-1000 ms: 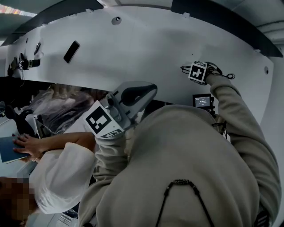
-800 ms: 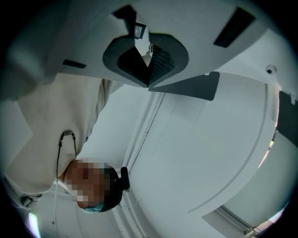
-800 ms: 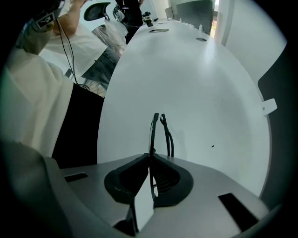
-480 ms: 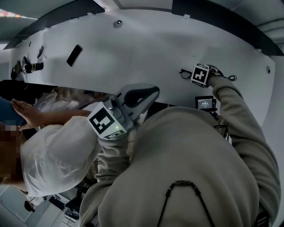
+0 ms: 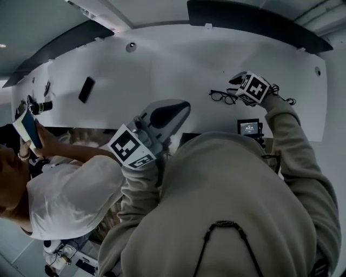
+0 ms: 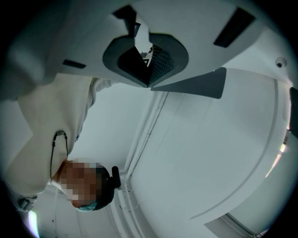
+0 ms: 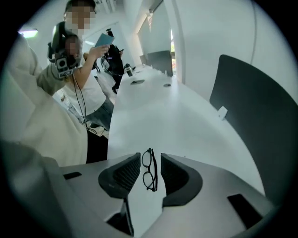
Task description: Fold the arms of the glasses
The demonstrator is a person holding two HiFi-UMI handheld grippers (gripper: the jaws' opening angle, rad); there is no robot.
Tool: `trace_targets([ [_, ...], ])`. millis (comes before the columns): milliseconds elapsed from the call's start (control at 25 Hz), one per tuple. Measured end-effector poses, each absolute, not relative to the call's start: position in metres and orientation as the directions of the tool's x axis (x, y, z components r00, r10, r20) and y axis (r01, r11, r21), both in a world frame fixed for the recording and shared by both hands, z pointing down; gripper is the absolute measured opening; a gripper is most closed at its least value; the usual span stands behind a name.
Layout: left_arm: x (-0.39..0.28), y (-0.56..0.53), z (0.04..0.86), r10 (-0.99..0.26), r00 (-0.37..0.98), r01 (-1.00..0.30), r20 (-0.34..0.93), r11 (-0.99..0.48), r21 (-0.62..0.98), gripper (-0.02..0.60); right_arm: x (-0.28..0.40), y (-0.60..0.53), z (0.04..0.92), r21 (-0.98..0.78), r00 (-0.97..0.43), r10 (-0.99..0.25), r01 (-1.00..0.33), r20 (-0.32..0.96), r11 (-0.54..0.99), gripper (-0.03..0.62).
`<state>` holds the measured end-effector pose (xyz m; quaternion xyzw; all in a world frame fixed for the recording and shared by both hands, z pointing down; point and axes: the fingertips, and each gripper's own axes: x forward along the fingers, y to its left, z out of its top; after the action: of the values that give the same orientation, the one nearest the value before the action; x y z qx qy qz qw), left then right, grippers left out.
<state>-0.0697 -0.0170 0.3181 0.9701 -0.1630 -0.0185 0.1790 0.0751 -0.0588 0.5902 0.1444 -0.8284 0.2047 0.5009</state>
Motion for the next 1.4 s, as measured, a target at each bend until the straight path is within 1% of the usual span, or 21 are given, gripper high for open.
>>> trace_targets([
  [80,-0.062,-0.021,0.318,-0.306,0.951,-0.296,0.027,-0.889,0.348,0.005,0.078,-0.062,0.572,-0.183,-0.491,-0.078,-0.461,0.868,0.868,0.142],
  [120,-0.058,-0.023,0.319,-0.299,0.954,-0.291,0.032,-0.892,0.345,0.005,0.080,-0.063,0.564,-0.178,-0.508,-0.100,-0.470,0.856,0.864,0.130],
  [240,-0.046,-0.030,0.322,-0.284,0.957,-0.286,0.056,-0.900,0.328,0.005,0.084,-0.064,0.541,-0.192,-0.581,-0.163,-0.501,0.798,0.844,0.080],
  [280,-0.042,-0.034,0.322,-0.282,0.957,-0.287,0.063,-0.902,0.323,0.005,0.084,-0.064,0.530,-0.203,-0.614,-0.185,-0.506,0.767,0.838,0.047],
  [360,-0.033,-0.042,0.323,-0.282,0.957,-0.288,0.066,-0.901,0.324,0.005,0.088,-0.063,0.505,-0.225,-0.682,-0.245,-0.522,0.689,0.823,0.022],
  [440,-0.028,-0.049,0.323,-0.283,0.957,-0.290,0.069,-0.898,0.331,0.005,0.092,-0.061,0.480,-0.239,-0.728,-0.310,-0.543,0.611,0.805,0.021],
  [560,-0.024,-0.060,0.320,-0.286,0.955,-0.294,0.073,-0.901,0.320,0.005,0.096,-0.060,0.449,-0.248,-0.763,-0.385,-0.566,0.519,0.787,0.021],
  [680,-0.016,-0.076,0.321,-0.342,0.938,-0.345,0.066,-0.890,0.299,0.005,0.111,-0.059,0.420,-0.289,-0.790,-0.456,-0.586,0.409,0.757,0.021],
  [800,-0.011,-0.094,0.327,-0.383,0.920,-0.391,0.087,-0.876,0.284,0.005,0.128,-0.061,0.392,-0.306,-0.784,-0.539,-0.619,0.308,0.724,0.021],
  [1040,0.013,-0.096,0.326,-0.341,0.936,-0.352,0.089,-0.899,0.261,0.005,0.154,-0.044,0.364,-0.315,-0.760,-0.609,-0.648,0.226,0.693,0.021],
  [1200,0.013,-0.089,0.333,-0.328,0.941,-0.337,0.078,-0.903,0.265,0.005,0.167,-0.035,0.354,-0.338,-0.740,-0.654,-0.662,0.155,0.669,0.021],
  [1400,0.015,-0.088,0.333,-0.313,0.946,-0.326,0.089,-0.908,0.262,0.005,0.164,-0.025,0.340,-0.307,-0.749,-0.654,-0.651,0.110,0.694,0.021],
])
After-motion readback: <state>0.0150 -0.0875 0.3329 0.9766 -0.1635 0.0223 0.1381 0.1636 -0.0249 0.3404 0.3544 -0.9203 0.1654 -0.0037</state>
